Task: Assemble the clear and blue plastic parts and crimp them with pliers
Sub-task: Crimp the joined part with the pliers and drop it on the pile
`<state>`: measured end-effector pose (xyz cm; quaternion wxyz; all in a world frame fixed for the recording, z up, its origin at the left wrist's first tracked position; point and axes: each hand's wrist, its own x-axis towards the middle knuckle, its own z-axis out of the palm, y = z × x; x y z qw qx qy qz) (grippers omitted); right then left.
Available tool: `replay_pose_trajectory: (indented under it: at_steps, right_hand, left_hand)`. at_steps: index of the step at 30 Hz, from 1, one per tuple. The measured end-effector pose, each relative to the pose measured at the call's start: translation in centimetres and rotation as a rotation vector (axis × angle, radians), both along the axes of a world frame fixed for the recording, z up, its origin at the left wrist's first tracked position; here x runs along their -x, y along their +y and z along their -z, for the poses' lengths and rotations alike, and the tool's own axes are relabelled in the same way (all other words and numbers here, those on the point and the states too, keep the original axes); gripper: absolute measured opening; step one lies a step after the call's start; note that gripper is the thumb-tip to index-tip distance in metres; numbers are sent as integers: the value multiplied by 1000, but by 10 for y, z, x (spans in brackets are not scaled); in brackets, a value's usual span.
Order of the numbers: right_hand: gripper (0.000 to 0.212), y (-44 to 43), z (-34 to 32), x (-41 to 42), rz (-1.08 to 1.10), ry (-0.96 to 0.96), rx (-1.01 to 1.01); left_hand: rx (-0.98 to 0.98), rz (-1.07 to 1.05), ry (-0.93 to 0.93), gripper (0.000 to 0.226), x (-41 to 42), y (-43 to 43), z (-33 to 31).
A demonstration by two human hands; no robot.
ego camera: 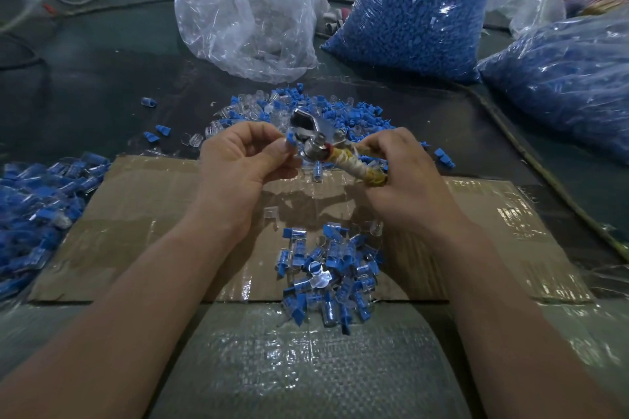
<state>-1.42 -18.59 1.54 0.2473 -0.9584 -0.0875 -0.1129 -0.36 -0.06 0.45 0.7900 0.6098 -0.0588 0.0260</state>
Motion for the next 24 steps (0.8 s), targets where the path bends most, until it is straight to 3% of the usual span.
replay_pose_trajectory:
  at_steps: [12,24]
  right_hand:
    - [30,0,1,-1,0,92,27]
    - [26,5,-4,4,8,91,87]
  left_hand:
    - [-78,-30,-71,13,1,-1,-1]
    - [-282,-128,-175,19,6,-4,-2]
